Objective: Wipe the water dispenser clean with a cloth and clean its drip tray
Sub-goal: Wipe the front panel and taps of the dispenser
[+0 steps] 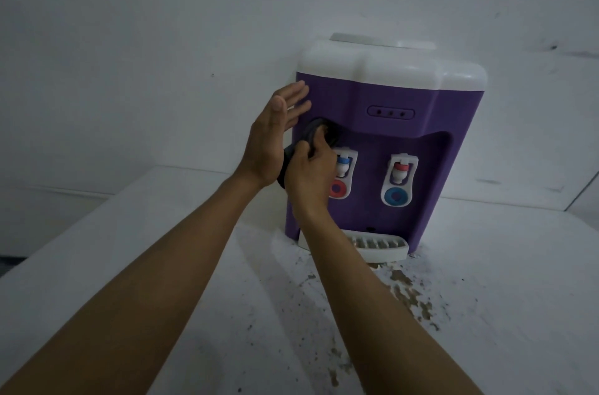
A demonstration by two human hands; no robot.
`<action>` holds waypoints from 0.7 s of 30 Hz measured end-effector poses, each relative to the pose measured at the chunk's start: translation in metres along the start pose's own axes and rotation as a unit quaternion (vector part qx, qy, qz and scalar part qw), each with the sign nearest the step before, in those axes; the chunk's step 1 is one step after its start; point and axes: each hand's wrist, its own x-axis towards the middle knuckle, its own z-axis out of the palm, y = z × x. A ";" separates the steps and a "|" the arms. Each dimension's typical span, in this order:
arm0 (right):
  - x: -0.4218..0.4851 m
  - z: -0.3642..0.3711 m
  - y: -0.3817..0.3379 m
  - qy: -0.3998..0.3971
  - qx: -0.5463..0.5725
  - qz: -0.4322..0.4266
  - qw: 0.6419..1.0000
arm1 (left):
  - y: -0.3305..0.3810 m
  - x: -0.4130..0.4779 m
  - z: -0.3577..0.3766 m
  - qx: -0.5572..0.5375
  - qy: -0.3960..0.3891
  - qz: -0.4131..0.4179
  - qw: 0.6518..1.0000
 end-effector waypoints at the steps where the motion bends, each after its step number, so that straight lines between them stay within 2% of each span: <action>1: -0.001 -0.001 0.004 -0.011 -0.028 -0.017 0.999 | 0.000 -0.001 0.000 0.009 0.000 0.006 1.000; 3: -0.004 -0.003 0.013 -0.030 -0.076 -0.050 0.995 | -0.003 -0.004 0.003 0.039 0.006 0.029 0.999; 7: -0.013 -0.011 0.033 -0.060 -0.102 -0.065 0.991 | -0.016 -0.013 0.014 0.119 0.041 0.080 0.989; 13: -0.045 -0.030 0.065 -0.108 -0.170 -0.012 0.979 | -0.035 -0.025 0.021 0.164 0.075 0.087 0.980; 16: -0.058 -0.039 0.081 -0.136 -0.216 0.041 0.966 | -0.036 -0.027 0.024 0.173 0.073 0.089 0.978; 19: -0.061 -0.040 0.078 -0.131 -0.189 0.089 0.969 | -0.034 -0.027 0.026 0.179 0.075 0.090 0.977; 21: -0.053 -0.033 0.067 -0.107 -0.143 0.054 0.983 | -0.032 -0.027 0.026 0.181 0.077 0.093 0.976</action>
